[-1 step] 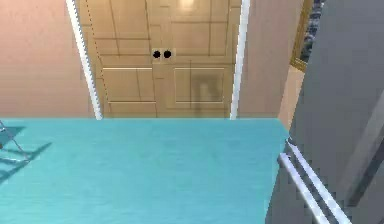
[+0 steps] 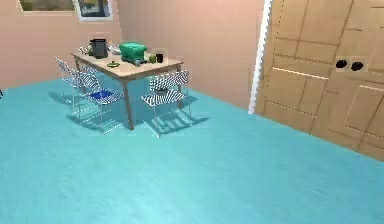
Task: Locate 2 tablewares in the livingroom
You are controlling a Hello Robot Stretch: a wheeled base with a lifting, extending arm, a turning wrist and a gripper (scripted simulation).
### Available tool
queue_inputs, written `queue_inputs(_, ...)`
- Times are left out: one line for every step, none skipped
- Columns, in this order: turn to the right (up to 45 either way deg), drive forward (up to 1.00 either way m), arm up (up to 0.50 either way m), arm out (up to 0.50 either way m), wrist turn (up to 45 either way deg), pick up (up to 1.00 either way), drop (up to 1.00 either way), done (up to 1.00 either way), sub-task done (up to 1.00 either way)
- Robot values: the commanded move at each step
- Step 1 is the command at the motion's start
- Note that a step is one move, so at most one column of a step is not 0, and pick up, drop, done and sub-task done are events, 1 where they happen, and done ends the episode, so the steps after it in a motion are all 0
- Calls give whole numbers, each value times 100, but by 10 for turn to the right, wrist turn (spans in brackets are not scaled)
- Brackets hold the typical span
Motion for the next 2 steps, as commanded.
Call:
queue_inputs(-420, 0, 0, 0, 0, 0, 0, 0, 0)
queue_inputs(-30, 0, 0, 0, 0, 0, 0, 0, 0)
